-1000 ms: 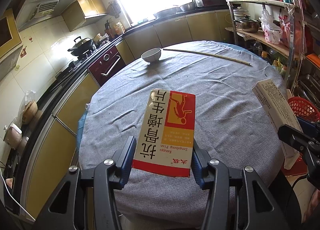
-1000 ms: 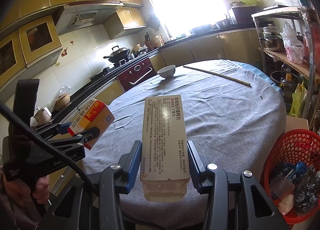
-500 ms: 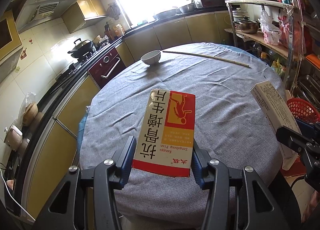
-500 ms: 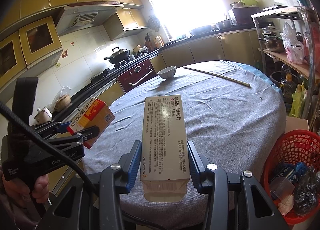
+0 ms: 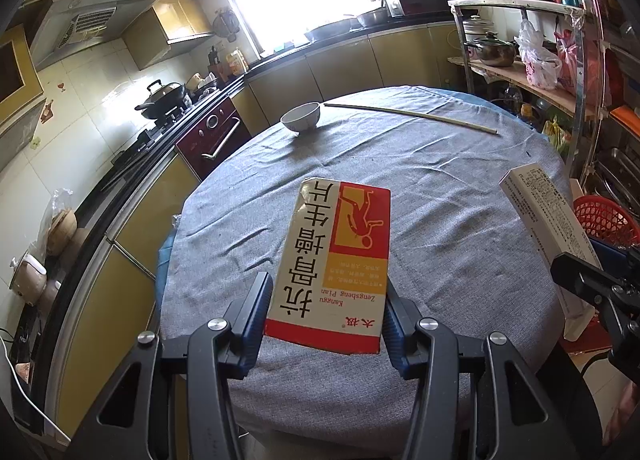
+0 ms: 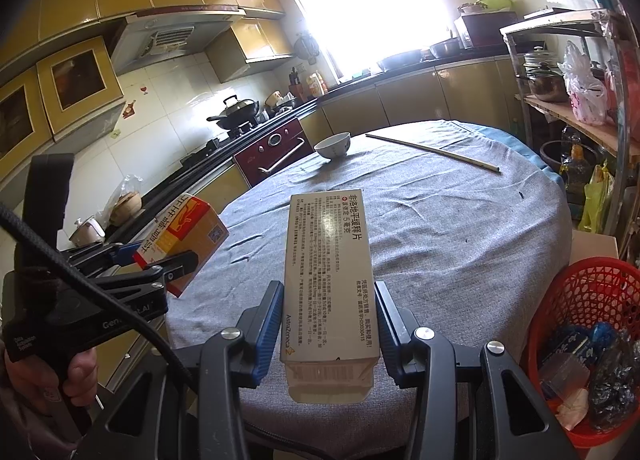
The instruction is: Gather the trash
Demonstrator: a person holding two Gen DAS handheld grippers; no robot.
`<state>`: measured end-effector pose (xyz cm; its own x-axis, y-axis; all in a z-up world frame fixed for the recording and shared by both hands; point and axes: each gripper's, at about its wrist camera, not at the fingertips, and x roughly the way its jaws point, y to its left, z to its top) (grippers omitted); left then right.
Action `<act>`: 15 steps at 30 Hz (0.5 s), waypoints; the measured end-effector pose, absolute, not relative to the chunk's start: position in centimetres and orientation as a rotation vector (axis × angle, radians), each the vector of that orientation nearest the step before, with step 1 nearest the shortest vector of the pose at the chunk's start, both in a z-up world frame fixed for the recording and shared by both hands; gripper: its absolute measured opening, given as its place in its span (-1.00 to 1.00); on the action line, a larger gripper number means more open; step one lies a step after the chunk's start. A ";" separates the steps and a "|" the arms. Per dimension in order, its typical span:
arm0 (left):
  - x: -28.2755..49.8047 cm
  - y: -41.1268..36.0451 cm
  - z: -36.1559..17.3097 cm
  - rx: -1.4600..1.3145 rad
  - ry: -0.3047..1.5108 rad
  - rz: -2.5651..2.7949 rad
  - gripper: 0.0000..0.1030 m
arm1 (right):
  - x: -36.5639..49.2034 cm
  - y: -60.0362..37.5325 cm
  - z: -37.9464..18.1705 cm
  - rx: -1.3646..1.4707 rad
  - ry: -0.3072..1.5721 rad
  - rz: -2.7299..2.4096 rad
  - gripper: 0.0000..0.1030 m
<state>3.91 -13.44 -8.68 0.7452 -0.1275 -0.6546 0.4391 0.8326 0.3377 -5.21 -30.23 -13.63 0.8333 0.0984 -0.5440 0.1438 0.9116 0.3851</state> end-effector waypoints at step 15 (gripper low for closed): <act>3.7 -13.7 -8.9 0.508 0.663 -0.328 0.02 | -5.6 -30.5 -13.8 0.440 0.588 -0.032 -0.09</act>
